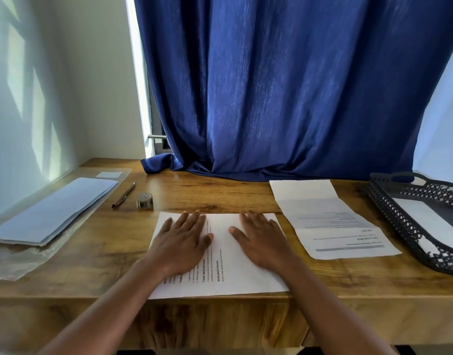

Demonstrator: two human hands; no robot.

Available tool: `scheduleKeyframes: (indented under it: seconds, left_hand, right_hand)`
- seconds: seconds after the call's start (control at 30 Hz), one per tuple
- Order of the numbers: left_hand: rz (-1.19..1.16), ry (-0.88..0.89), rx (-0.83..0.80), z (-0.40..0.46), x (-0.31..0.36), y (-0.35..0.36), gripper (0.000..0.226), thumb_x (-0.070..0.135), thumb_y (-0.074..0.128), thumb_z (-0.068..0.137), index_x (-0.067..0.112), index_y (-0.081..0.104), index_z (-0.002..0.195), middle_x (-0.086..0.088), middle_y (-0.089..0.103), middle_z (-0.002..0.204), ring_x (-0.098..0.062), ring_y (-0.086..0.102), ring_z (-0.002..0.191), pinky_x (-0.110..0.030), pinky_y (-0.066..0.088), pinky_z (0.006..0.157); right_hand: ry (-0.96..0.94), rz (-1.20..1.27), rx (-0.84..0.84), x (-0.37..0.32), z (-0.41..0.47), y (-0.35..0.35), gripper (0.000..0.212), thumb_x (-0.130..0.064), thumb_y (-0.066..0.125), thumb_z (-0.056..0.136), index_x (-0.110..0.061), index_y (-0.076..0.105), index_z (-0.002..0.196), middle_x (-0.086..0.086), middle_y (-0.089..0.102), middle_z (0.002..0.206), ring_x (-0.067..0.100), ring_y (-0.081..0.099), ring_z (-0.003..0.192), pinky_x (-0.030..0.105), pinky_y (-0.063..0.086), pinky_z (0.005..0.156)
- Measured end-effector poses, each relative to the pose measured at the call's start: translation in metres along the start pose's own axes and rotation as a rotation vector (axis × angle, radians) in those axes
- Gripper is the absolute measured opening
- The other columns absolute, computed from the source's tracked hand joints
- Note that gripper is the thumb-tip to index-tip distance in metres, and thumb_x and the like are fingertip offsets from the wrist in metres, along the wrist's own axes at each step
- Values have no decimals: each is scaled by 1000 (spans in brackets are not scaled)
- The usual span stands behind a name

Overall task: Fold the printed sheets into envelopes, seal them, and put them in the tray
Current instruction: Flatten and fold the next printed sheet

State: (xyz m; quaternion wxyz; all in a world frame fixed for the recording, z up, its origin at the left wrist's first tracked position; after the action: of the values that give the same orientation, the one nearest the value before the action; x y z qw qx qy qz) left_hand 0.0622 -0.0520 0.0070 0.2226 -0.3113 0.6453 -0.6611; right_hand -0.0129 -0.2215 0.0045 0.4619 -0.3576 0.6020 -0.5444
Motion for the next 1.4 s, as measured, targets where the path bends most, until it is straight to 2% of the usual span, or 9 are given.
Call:
scheduleKeyframes:
  seconds: [0.33,0.43,0.57,0.73,0.9,1.07,1.17,1.27,1.4]
  left_hand:
    - [10,-128,26,-8,-9,-15,69,55,13,108,20,-8,164,-1,-16,171,-23,-21,156,-55,-8,127]
    - [-16,-53,133,-15,11,-21,68,54,14,108,22,-4,165,3,-12,172,-20,-18,157,-51,-10,127]
    - [-4,99,99,-30,41,4,66,53,16,106,31,-6,164,7,-10,172,-15,-19,154,-46,-9,125]
    - [23,67,97,-38,23,12,68,66,1,101,37,-12,161,13,-19,166,-7,-23,151,-34,-13,123]
    - [29,-34,36,-46,-24,8,84,78,-17,80,38,-20,154,16,-25,162,-7,-26,150,-34,-13,123]
    - [17,-79,-3,-48,-33,5,68,66,4,101,32,-19,155,10,-20,167,-9,-25,150,-37,-10,125]
    - [-22,-95,47,-49,-18,-6,74,66,7,102,27,-15,161,9,-19,167,-15,-27,152,-45,-15,125]
    - [35,1,149,-54,18,-12,74,62,3,100,26,-10,163,9,-18,167,-17,-27,153,-47,-18,123]
    - [5,97,113,-61,45,8,64,57,8,105,34,-6,163,10,-13,171,-11,-22,153,-41,-14,124]
  right_hand:
    - [106,-74,105,10,-7,-19,69,-56,19,107,-16,14,163,6,9,172,27,7,158,48,9,127]
    - [-3,-64,201,-18,-20,-29,63,-50,16,106,-19,19,161,4,12,171,25,7,158,49,8,125]
    - [-163,35,113,-56,-41,-7,63,-49,13,104,-25,16,161,0,12,171,20,6,158,47,8,125]
    - [-122,27,38,-37,-47,8,68,-63,13,104,-30,7,163,-5,1,172,14,-4,157,38,-3,124]
    - [0,-41,29,12,-52,5,72,-67,10,102,-30,-1,163,-7,-7,171,14,-9,157,34,-8,118]
    - [40,-46,26,15,-57,0,69,-61,14,104,-26,4,163,-4,0,172,18,-2,158,40,2,125]
    - [46,-81,102,3,-61,-10,66,-57,16,106,-24,8,163,-1,5,172,22,0,158,47,3,125]
    - [-47,-71,172,-31,-68,-10,65,-52,13,105,-22,10,162,2,11,171,23,3,158,46,0,123]
    - [-144,-20,115,-60,-74,9,66,-52,7,100,-26,12,161,2,10,171,21,5,158,44,2,123]
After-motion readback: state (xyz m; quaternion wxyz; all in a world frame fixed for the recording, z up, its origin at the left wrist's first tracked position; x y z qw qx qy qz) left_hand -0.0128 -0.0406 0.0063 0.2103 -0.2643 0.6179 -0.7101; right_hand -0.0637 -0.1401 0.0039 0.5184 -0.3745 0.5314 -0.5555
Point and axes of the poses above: each hand's wrist, its own z-axis towards the middle knuckle, its own y-axis out of the palm, x = y × z, the point moved 9 cm from there along z, towards the middle knuckle
